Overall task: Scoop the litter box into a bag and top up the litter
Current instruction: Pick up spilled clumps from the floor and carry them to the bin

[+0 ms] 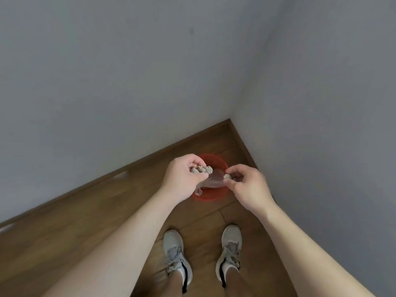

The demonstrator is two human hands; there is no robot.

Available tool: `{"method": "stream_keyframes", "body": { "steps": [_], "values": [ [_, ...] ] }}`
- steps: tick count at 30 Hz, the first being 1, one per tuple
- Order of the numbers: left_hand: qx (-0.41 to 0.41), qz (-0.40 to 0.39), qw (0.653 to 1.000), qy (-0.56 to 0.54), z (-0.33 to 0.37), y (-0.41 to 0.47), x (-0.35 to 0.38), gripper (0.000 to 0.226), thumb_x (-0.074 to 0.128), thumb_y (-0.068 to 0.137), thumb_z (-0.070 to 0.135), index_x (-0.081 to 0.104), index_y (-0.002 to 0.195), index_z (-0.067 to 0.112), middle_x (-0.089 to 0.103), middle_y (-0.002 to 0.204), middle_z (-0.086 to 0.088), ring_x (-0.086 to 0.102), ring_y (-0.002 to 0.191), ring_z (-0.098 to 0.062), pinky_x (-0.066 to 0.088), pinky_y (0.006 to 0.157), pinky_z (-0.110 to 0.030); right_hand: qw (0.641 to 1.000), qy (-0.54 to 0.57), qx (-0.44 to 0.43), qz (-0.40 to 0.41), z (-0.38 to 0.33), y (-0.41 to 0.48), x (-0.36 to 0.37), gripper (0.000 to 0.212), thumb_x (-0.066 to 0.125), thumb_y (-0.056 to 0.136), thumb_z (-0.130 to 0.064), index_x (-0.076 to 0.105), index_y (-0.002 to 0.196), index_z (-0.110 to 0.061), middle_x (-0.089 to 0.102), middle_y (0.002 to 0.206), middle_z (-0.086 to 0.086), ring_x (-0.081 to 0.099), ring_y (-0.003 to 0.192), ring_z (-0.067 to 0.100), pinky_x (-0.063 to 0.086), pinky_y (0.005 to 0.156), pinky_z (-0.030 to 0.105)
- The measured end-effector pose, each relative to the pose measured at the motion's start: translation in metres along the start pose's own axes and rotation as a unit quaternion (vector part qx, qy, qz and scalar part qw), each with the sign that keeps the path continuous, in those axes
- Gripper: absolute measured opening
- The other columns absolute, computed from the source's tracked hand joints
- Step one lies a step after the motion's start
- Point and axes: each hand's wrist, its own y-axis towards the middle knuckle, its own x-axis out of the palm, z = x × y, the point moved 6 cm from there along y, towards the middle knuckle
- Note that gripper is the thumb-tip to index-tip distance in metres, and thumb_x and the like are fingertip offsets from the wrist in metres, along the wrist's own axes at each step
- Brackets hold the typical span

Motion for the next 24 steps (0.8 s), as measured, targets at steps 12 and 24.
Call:
{"method": "stream_keyframes", "body": {
  "steps": [12,24],
  "values": [
    [-0.029,-0.007,0.996,0.083,-0.178,0.117,0.117,0.03,0.077,0.074,0.008,0.067,0.079,0.036,0.065,0.092,0.004,0.066,0.075,-0.015,0.056,0.059,-0.03,0.998,-0.044,0.011,-0.051,0.16,0.132,0.122,0.018,0.077,0.081,-0.014,0.072,0.096,-0.023,0.067,0.09,-0.013,0.064,0.087,0.007,0.052,0.083,0.023],
    [-0.024,-0.053,0.997,0.056,-0.26,0.15,0.183,0.049,0.071,0.074,-0.005,0.065,0.114,0.022,0.06,0.086,0.021,0.066,0.083,-0.013,0.053,0.071,-0.025,0.996,-0.027,0.041,-0.072,0.226,0.174,0.171,0.036,0.077,0.075,-0.021,0.069,0.109,-0.022,0.07,0.103,-0.009,0.064,0.098,0.01,0.05,0.088,0.026]
  ]
}}
